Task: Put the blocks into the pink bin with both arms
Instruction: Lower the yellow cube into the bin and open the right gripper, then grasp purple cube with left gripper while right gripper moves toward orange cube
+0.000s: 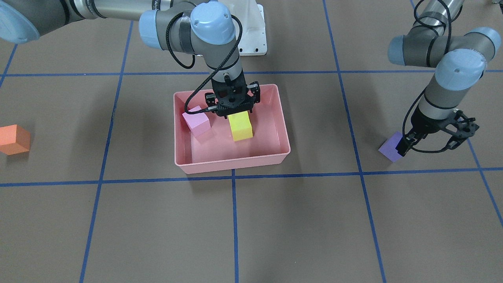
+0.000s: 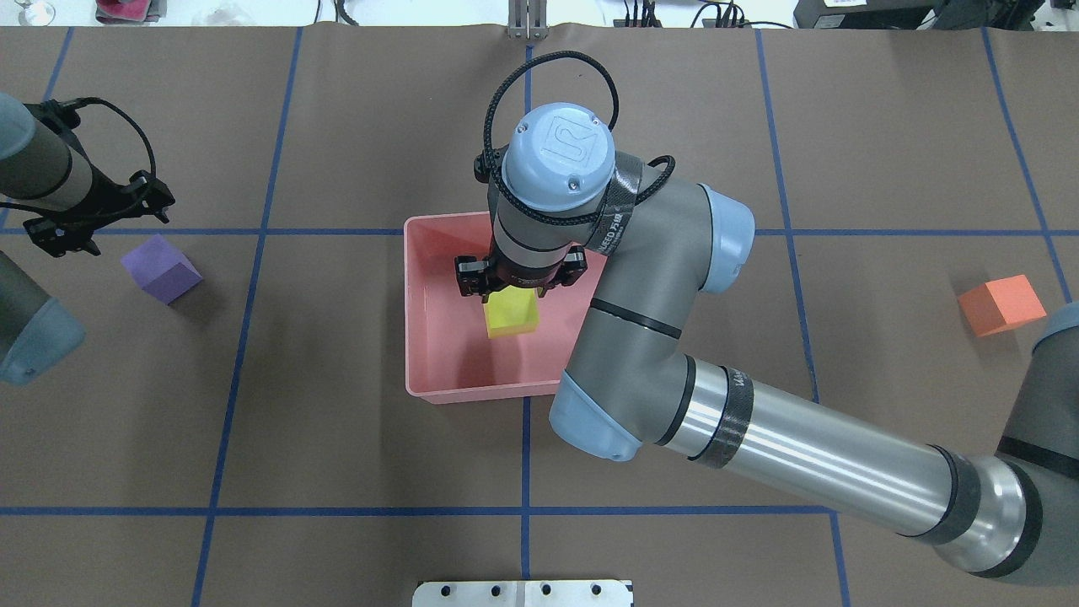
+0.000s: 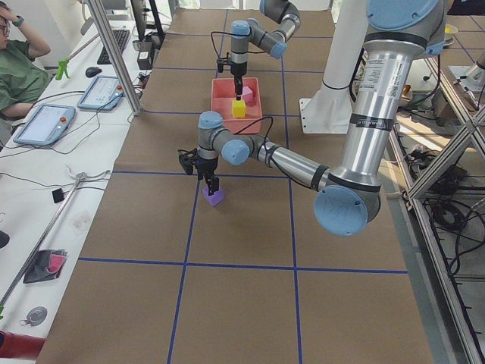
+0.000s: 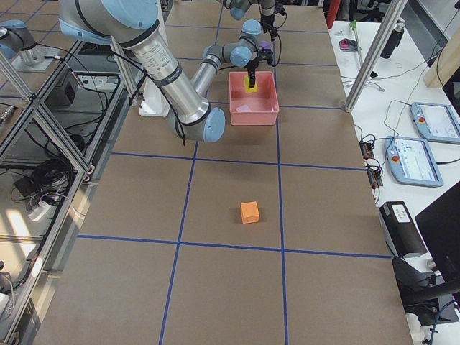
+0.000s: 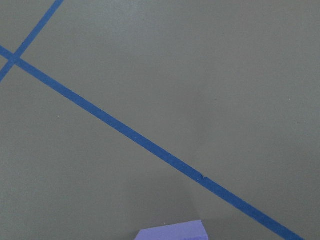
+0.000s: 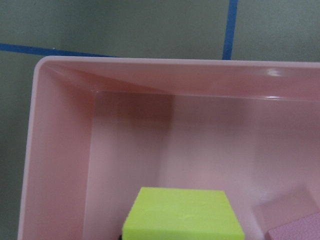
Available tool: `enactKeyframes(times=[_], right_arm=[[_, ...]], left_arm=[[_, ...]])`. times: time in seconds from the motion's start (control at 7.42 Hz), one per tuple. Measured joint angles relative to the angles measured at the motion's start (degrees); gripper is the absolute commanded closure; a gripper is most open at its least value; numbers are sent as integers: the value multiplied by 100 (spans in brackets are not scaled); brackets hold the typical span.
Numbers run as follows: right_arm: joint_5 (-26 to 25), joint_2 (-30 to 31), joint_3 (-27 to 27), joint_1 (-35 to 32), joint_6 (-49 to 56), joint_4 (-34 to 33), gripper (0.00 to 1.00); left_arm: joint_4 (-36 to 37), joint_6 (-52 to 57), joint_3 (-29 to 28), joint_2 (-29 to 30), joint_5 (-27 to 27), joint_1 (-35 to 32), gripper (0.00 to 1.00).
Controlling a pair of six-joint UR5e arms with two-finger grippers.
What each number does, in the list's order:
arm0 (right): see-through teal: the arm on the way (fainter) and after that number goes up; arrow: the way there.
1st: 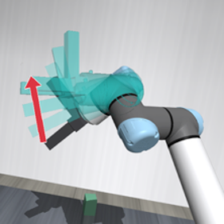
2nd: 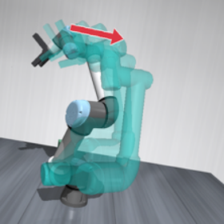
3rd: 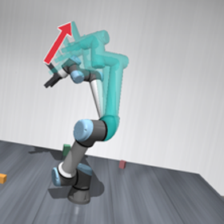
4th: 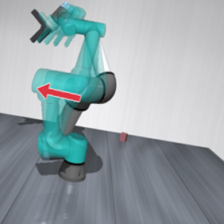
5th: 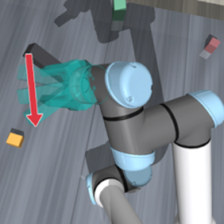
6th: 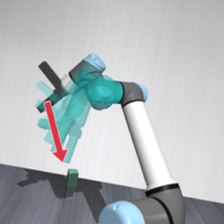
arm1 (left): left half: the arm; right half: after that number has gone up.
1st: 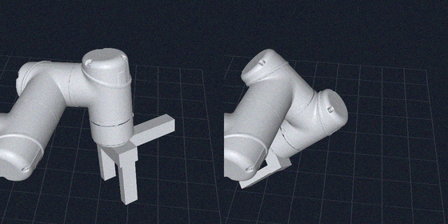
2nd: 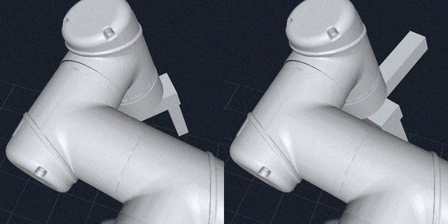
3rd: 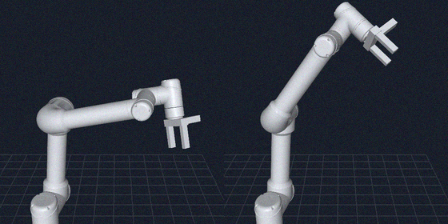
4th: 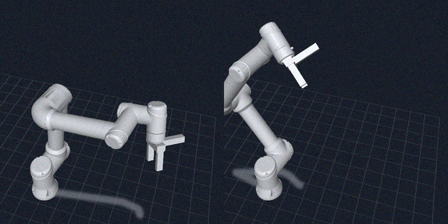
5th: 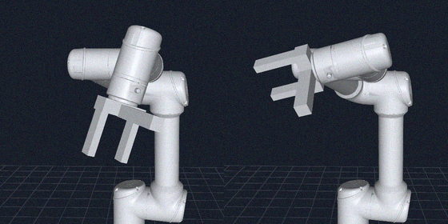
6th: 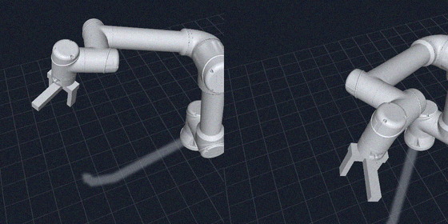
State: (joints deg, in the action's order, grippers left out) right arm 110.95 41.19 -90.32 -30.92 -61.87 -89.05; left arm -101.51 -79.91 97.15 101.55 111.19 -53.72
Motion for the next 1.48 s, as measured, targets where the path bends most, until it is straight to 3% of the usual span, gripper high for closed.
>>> enactKeyframes(times=[0.94, 1.08, 1.21, 1.35, 1.48], right_arm=[[10, 152, -235, -51, 0, -2, 1], [30, 190, -308, -83, 4, -14, 1], [49, 247, -378, -142, 23, -33, 1], [95, 375, -515, -253, 80, -55, 1], [219, 613, -768, -435, 207, -89, 1]], left_arm=[[-186, -206, -189, -15, -216, 420, 0], [-190, -208, -233, -19, -264, 483, 37], [-192, -211, -255, -28, -317, 520, 88], [-193, -219, -236, -52, -389, 540, 100], [-187, -228, -138, -111, -434, 534, 100]])
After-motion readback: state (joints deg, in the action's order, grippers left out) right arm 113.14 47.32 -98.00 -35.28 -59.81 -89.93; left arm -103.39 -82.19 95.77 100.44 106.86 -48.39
